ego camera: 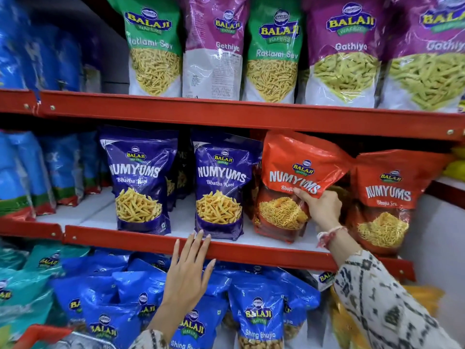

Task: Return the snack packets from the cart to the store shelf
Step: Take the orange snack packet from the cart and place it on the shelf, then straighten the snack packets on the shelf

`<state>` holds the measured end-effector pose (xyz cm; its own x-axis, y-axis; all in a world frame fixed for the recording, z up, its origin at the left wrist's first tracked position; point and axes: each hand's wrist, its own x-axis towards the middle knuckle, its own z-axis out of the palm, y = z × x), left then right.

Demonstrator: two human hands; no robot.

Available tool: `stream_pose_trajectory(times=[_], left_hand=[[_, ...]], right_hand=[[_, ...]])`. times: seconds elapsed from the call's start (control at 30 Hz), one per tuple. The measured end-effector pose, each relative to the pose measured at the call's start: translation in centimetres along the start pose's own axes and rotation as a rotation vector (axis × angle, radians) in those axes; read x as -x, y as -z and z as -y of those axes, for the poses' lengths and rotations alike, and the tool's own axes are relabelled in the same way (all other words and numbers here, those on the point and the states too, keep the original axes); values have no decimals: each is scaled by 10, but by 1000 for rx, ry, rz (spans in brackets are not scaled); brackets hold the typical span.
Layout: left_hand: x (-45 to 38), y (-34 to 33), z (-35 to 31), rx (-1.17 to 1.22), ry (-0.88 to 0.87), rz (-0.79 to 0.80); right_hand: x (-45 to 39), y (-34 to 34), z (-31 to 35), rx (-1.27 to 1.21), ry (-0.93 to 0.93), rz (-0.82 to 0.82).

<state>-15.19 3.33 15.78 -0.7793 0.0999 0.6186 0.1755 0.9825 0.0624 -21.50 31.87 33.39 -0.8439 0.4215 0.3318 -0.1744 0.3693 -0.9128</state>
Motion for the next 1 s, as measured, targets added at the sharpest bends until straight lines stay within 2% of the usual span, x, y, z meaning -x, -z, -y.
stream_pose_trajectory(times=[0.27,0.33,0.43,0.53,0.57,0.63,0.73,0.8,0.9,1.0], left_hand=[[-1,-1,3,13,-14,-8],[-2,2,1,70,3,-24],[-11,8,-2,228,63,-88],[-29,20,-5,435,182,-127],[-37,23,-5,504,215,-128],[-52,29,-8,625,253,-130],[-71,34,-14,779,320,-89],[-78,37,-15,874,350,-19],[-81,40,-12,918,345,20],[-79,44,-8,916,356,25]], right_hand=[[-32,-19,-6,131,-17,146],[-26,-20,-9,130,-14,102],[0,-30,-20,116,29,-65],[38,-48,-24,85,280,-229],[49,-55,-23,52,352,-208],[68,-69,-22,-25,437,-35],[84,-91,-19,-118,334,360],[85,-104,-18,-149,227,533],[82,-115,-16,-68,184,644],[88,-114,-15,48,235,628]])
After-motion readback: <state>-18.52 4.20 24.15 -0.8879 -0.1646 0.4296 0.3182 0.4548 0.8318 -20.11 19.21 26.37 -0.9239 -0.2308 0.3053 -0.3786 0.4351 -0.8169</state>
